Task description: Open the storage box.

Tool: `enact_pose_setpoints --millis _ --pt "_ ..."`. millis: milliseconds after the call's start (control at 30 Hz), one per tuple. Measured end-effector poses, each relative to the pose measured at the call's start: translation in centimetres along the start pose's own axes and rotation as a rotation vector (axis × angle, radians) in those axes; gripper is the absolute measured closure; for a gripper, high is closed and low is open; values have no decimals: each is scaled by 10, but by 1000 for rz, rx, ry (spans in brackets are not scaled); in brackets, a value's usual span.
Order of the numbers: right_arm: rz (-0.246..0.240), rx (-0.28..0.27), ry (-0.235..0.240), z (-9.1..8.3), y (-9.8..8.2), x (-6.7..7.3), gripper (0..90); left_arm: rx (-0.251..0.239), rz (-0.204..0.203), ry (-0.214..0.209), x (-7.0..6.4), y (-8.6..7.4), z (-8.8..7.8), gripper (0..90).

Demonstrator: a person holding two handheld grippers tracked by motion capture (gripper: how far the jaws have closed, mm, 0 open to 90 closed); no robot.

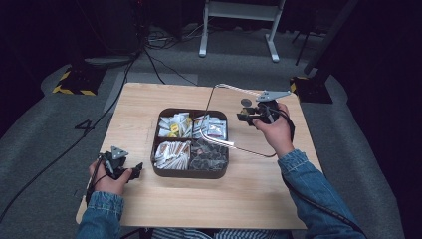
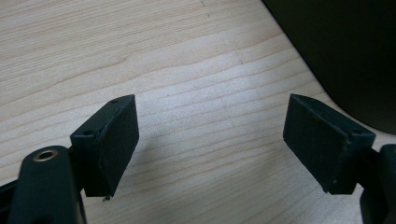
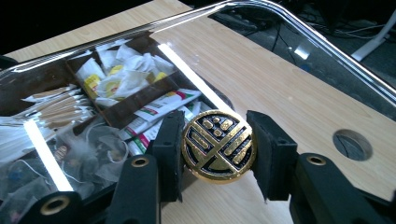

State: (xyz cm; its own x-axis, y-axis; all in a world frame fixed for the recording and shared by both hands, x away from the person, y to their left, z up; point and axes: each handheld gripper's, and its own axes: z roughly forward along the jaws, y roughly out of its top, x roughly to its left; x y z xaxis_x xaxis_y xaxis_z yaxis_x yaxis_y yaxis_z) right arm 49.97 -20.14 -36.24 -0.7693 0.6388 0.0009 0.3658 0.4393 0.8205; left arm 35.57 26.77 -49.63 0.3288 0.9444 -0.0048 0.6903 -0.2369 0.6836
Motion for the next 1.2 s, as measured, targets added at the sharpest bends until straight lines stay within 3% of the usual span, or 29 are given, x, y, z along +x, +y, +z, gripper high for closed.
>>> enact_pose_setpoints --millis 567,967,1200 --pt "60 22 -59 -16 -24 -36 590 24 17 17 0 -2 1 188" --pt "102 47 -102 -22 -44 -54 590 28 3 14 1 -2 3 176" --pt "100 66 -119 -23 -55 -65 590 23 1 8 3 -3 3 169"
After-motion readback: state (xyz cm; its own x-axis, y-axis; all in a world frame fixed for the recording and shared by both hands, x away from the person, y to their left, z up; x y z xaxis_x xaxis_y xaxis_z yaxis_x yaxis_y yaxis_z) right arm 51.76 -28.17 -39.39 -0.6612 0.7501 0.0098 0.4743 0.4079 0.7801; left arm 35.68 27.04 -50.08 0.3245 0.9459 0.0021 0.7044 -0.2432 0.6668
